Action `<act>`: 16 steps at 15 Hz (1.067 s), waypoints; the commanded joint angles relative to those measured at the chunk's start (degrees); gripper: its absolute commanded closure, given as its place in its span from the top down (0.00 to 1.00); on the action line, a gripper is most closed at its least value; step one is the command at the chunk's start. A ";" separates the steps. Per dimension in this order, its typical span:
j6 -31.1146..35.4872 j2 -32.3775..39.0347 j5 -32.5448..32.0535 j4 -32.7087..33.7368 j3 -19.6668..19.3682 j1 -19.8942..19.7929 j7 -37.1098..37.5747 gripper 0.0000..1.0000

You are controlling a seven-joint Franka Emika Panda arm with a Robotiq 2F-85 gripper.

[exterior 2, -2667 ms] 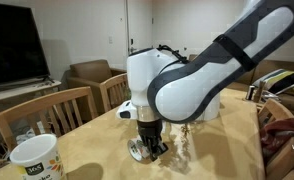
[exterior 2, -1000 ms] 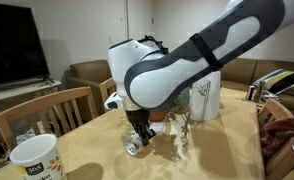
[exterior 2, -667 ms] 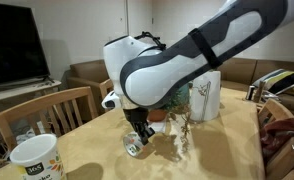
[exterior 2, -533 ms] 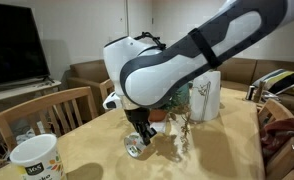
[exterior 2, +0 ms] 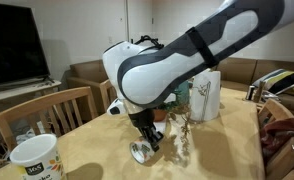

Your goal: Push the tape on the table

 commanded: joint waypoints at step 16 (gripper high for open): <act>-8.49 9.53 -6.35 16.22 -4.64 5.76 -0.36 0.00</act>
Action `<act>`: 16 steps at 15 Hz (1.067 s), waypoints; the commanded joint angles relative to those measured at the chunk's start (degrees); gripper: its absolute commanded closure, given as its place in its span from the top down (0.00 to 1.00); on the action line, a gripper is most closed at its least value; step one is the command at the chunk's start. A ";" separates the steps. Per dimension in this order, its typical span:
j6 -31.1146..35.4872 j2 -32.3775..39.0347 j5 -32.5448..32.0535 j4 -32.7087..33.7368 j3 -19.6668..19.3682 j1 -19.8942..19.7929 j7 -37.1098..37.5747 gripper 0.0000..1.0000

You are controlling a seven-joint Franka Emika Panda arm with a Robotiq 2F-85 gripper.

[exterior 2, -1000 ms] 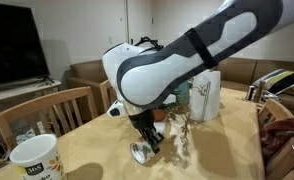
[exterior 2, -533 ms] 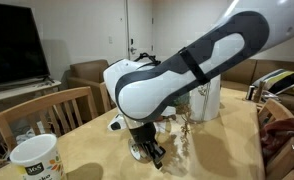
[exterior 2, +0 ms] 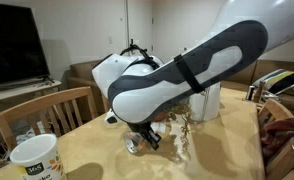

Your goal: Push the tape on the table

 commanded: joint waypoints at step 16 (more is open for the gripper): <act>9.89 1.94 3.48 3.59 0.54 -0.21 4.87 0.00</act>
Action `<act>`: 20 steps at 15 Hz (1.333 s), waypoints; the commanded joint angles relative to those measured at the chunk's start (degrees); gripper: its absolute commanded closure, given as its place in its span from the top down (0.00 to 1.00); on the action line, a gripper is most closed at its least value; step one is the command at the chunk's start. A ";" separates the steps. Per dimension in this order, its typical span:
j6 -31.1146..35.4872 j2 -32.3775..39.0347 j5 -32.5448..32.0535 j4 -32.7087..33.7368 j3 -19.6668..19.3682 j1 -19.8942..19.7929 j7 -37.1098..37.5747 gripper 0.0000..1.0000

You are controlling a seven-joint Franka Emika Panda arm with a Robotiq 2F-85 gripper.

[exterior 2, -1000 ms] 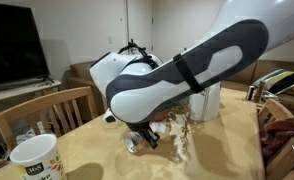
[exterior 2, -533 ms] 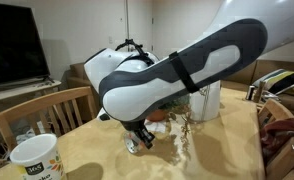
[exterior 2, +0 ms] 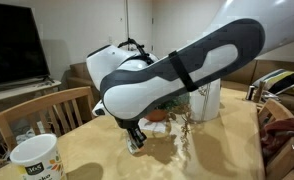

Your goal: Push the tape on the table

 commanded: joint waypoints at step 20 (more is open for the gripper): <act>24.96 -0.24 -19.08 -5.51 -19.38 8.26 30.58 0.00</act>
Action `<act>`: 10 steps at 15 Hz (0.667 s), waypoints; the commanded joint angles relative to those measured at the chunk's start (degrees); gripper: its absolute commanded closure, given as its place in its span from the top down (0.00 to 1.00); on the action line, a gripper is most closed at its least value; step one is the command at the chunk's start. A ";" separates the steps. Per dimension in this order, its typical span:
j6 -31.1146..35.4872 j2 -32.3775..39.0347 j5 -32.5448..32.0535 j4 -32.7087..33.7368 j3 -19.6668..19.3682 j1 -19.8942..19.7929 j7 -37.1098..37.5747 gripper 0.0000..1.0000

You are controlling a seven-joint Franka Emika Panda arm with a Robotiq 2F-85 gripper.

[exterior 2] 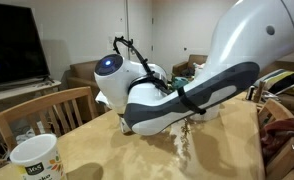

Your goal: Push the tape on the table

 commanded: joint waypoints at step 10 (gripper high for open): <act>-5.47 -2.00 -22.15 -5.90 -23.97 20.42 39.90 0.00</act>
